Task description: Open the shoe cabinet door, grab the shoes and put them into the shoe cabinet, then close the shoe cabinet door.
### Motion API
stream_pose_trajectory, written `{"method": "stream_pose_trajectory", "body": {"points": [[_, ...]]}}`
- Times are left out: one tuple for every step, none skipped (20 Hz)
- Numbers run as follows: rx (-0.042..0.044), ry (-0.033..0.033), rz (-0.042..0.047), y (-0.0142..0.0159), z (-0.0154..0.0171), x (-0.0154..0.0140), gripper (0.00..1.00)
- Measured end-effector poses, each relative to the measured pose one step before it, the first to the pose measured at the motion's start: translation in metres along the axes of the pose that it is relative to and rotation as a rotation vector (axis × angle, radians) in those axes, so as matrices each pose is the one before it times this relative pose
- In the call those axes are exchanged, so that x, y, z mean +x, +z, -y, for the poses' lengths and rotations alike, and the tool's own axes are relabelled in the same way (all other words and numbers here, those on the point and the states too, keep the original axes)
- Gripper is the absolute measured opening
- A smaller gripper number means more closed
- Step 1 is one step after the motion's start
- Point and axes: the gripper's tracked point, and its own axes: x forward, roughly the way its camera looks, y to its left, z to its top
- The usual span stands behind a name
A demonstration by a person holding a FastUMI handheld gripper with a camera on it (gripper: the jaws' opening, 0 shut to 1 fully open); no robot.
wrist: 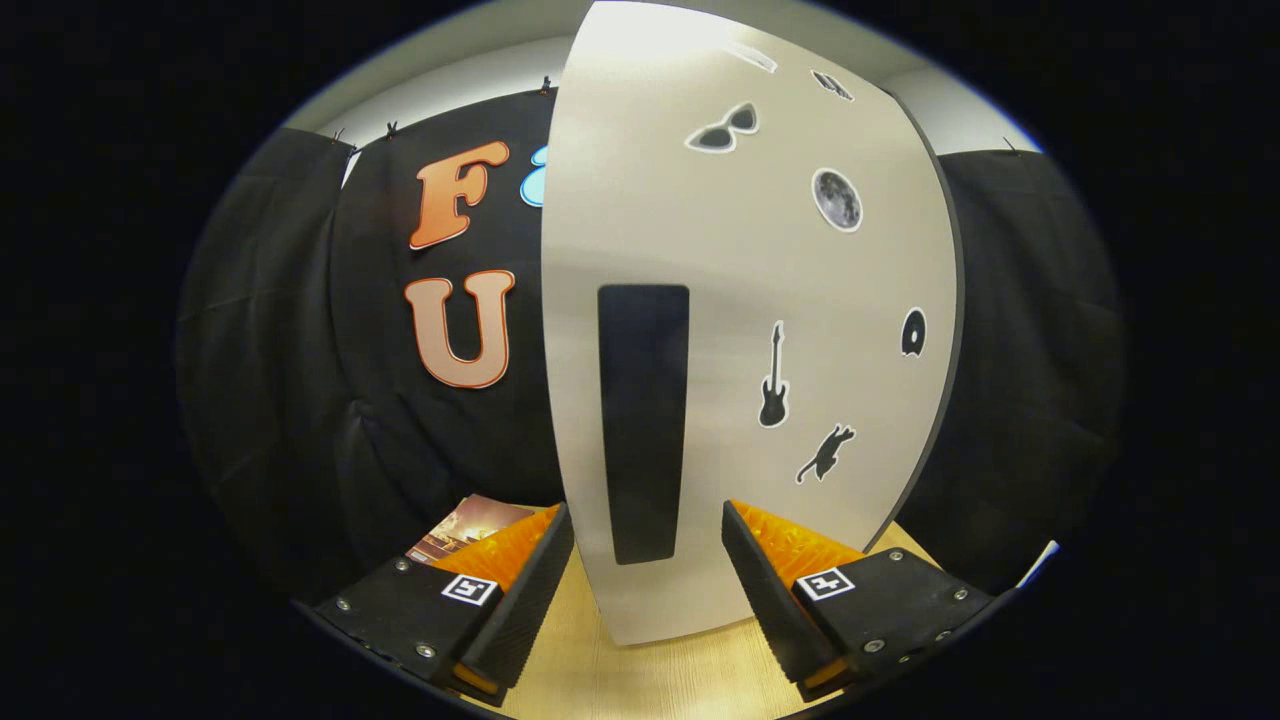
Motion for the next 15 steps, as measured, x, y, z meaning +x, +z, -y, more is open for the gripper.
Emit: {"method": "stream_pose_trajectory", "body": {"points": [[-0.00016, 0.00599, 0.00607, 0.0064, -0.00093, -0.01016, 0.93], [-0.00096, 0.00123, 0.00981, 0.00844, 0.00102, -0.00941, 0.93], [-0.00334, -0.00131, 0.0093, 0.00845, 0.00171, -0.01017, 0.93], [-0.00368, -0.00217, 0.0096, 0.00875, 0.00262, -0.00931, 0.93], [-0.00138, -0.0005, 0.01114, 0.00859, 0.00116, -0.0104, 0.93], [-0.00045, 0.00062, 0.01376, 0.01023, 0.00153, -0.00982, 0.93], [0.00106, 0.00068, 0.01727, 0.01023, 0.00186, -0.01028, 0.93], [0.0018, 0.00028, 0.01766, 0.01063, 0.00211, -0.00879, 0.93], [-0.00297, -0.00222, 0.01898, 0.00976, 0.00265, -0.00943, 0.93], [-0.01091, -0.00601, 0.02182, 0.01083, 0.00406, -0.00855, 0.93], [-0.01262, -0.00814, 0.01899, 0.0103, 0.00503, -0.00758, 0.93], [-0.00404, -0.00277, 0.01386, 0.00796, 0.00282, -0.00569, 0.93], [0.00619, 0.00216, 0.0124, 0.00744, 0.00211, -0.00569, 0.93], [0.01352, 0.00068, 0.01355, 0.00769, 0.00218, -0.00639, 0.93], [0.01131, 0.002, 0.01641, 0.00666, 0.00209, -0.00549, 0.93]]}}
